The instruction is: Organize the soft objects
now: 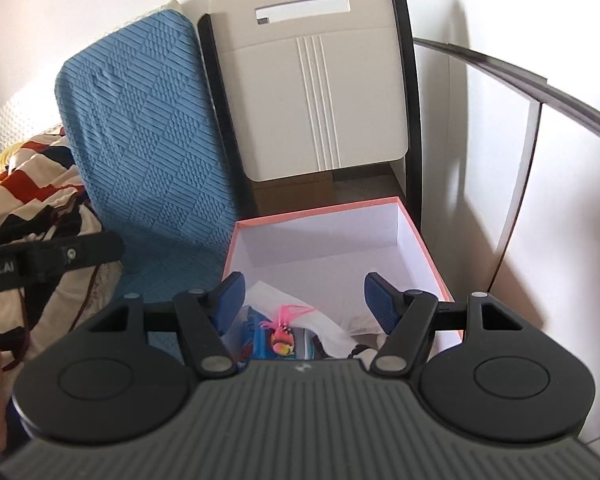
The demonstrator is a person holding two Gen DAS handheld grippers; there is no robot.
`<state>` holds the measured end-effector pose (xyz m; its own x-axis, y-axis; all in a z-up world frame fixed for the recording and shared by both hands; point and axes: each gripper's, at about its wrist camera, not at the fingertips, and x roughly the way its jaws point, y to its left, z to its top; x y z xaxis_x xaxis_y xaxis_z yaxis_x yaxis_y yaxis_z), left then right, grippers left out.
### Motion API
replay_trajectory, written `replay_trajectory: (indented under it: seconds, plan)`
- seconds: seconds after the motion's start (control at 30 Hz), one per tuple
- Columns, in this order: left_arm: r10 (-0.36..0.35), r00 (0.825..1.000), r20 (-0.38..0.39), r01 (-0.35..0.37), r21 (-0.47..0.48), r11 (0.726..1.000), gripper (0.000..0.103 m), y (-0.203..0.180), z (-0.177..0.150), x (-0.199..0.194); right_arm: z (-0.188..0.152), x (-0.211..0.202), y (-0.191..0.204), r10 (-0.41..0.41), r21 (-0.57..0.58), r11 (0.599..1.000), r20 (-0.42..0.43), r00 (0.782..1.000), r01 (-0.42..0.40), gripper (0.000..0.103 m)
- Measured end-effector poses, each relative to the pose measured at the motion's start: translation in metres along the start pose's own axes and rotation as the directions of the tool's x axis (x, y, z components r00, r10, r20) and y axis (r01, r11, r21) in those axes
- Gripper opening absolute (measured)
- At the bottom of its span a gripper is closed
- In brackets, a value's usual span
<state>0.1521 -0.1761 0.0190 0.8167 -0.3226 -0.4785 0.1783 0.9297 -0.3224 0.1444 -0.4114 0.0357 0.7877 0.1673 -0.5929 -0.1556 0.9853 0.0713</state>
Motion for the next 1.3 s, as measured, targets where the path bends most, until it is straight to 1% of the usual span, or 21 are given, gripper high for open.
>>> replay_trajectory:
  seconds: [0.1, 0.2, 0.4, 0.57, 0.77, 1.07, 1.3]
  plan:
    - [0.011, 1.0, 0.011, -0.011, 0.02, 1.0, 0.077, -0.004, -0.004, -0.012, -0.008, -0.01, 0.005, -0.002, 0.002, 1.0, -0.001, 1.0, 0.002, 0.068]
    - [0.008, 1.0, 0.009, -0.008, 0.018, 1.0, 0.077, -0.003, -0.01, -0.022, -0.017, -0.022, 0.011, -0.006, -0.001, 1.0, -0.006, 1.0, 0.006, 0.068]
    - [0.045, 0.999, -0.004, -0.045, 0.002, 0.999, 0.077, 0.007, -0.025, -0.035, -0.031, -0.037, 0.017, -0.021, 0.009, 1.0, -0.011, 1.0, 0.021, 0.068]
    - [0.058, 0.998, -0.028, -0.058, 0.007, 0.998, 0.077, 0.016, -0.034, -0.044, -0.041, -0.047, 0.03, -0.018, 0.007, 1.0, -0.008, 1.0, 0.018, 0.068]
    - [0.069, 0.997, -0.034, -0.069, 0.006, 0.998, 0.077, 0.026, -0.04, -0.058, -0.054, -0.058, 0.044, -0.027, -0.006, 1.0, 0.005, 1.0, 0.027, 0.068]
    - [0.053, 0.997, -0.05, -0.053, 0.002, 0.999, 0.077, 0.026, -0.059, -0.07, -0.072, -0.075, 0.053, -0.062, -0.008, 0.998, 0.011, 0.998, 0.062, 0.068]
    - [0.034, 0.998, -0.055, -0.033, 0.005, 0.999, 0.077, 0.02, -0.073, -0.077, -0.083, -0.083, 0.05, -0.07, -0.001, 0.998, 0.014, 0.997, 0.07, 0.068]
